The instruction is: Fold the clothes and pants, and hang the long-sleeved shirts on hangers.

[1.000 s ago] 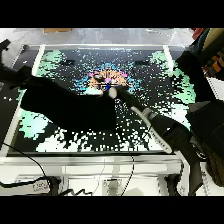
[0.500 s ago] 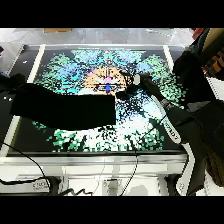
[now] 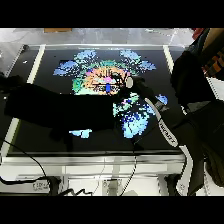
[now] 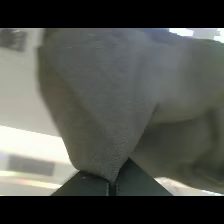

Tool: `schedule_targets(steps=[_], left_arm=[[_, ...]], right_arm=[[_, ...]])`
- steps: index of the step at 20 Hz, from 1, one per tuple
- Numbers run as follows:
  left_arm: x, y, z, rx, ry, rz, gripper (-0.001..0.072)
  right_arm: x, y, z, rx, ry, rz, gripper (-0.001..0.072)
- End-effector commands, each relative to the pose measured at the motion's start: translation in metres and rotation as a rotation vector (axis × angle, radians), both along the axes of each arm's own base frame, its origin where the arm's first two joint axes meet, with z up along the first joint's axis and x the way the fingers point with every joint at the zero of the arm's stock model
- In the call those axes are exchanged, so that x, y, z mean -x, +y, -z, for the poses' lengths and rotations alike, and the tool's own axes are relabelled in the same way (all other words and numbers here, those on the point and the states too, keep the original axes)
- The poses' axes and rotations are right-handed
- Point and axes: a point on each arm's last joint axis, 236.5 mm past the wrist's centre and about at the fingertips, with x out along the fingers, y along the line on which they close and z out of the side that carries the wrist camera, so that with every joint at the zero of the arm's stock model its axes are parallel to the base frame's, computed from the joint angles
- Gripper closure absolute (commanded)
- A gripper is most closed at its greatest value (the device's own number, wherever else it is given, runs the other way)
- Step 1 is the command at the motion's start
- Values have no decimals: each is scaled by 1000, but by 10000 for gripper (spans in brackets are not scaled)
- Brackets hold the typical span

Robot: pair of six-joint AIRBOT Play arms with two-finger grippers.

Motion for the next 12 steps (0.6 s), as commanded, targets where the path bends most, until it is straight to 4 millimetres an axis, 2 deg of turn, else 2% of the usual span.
schedule_targets(steps=[1, 4, 7, 9, 12], left_arm=[[-14, -73, -3, 135, -30, 136, 697], [-16, -140, 8, 185, 1, 277, 696], [-12, -208, 30, 220, 61, 417, 696], [-9, -256, 49, 255, 93, 503, 696], [-22, -335, 62, 390, 32, 543, 696]], right_arm=[[4, 9, -1, -3, -8, -19, 691], [2, 5, -2, -2, -7, -12, 691], [-4, -5, -5, 18, -28, -4, 691], [-13, -19, -14, 34, -54, 13, 691], [-30, -48, -37, 30, -96, 69, 691]])
